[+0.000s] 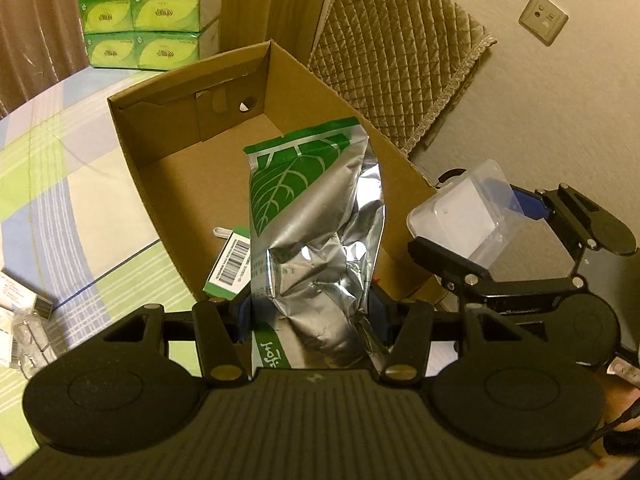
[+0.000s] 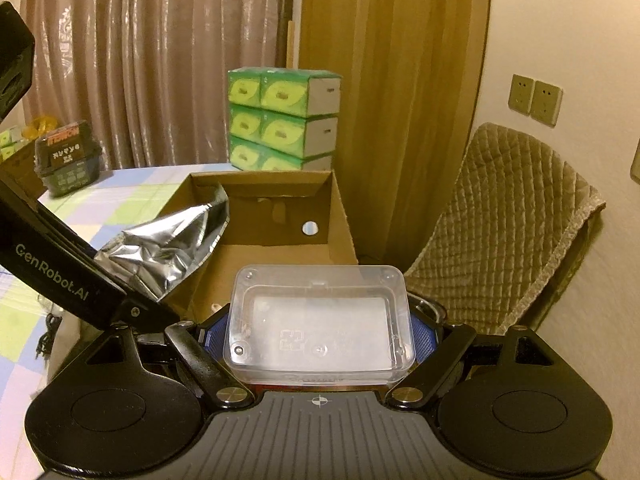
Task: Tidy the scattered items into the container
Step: 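Open the left tool to drop the pouch while the right tool drops the tray into the box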
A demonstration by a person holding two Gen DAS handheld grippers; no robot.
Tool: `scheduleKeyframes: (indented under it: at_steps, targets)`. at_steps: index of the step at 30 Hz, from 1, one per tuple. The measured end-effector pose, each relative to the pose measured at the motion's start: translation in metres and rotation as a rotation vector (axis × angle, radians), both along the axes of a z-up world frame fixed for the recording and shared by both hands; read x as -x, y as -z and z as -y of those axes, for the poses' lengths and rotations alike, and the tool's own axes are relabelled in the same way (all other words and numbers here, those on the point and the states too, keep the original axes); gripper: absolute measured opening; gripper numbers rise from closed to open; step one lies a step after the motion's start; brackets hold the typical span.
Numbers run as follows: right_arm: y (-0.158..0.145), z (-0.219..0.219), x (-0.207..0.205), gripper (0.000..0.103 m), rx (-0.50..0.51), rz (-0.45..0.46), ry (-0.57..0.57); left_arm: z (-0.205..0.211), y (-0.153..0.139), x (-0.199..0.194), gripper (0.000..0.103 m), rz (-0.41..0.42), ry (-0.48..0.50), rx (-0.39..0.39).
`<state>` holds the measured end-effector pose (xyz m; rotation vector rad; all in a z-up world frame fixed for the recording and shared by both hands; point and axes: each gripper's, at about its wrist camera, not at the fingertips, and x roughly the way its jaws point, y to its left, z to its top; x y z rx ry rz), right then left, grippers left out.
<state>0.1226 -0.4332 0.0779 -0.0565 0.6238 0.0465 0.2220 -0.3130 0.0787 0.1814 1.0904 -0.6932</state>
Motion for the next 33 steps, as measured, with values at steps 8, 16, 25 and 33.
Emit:
scheduleKeyframes:
  at_steps: [8,16,25,33]
  targets:
    - [0.009,0.005,-0.009,0.082,0.007,-0.013,0.001,0.008,0.014,-0.015,0.050,-0.017,-0.027,0.005]
    - [0.017,0.003,-0.018,0.082,0.012,-0.020,-0.003,0.010,0.016,-0.037,0.050,0.013,-0.069,0.017]
    - [0.023,-0.002,-0.032,0.082,0.017,-0.031,-0.017,0.003,0.021,-0.068,0.051,0.092,-0.130,-0.007]
    - [0.030,-0.010,-0.041,0.082,0.040,-0.034,-0.032,0.007,0.027,-0.082,0.058,0.129,-0.137,-0.013]
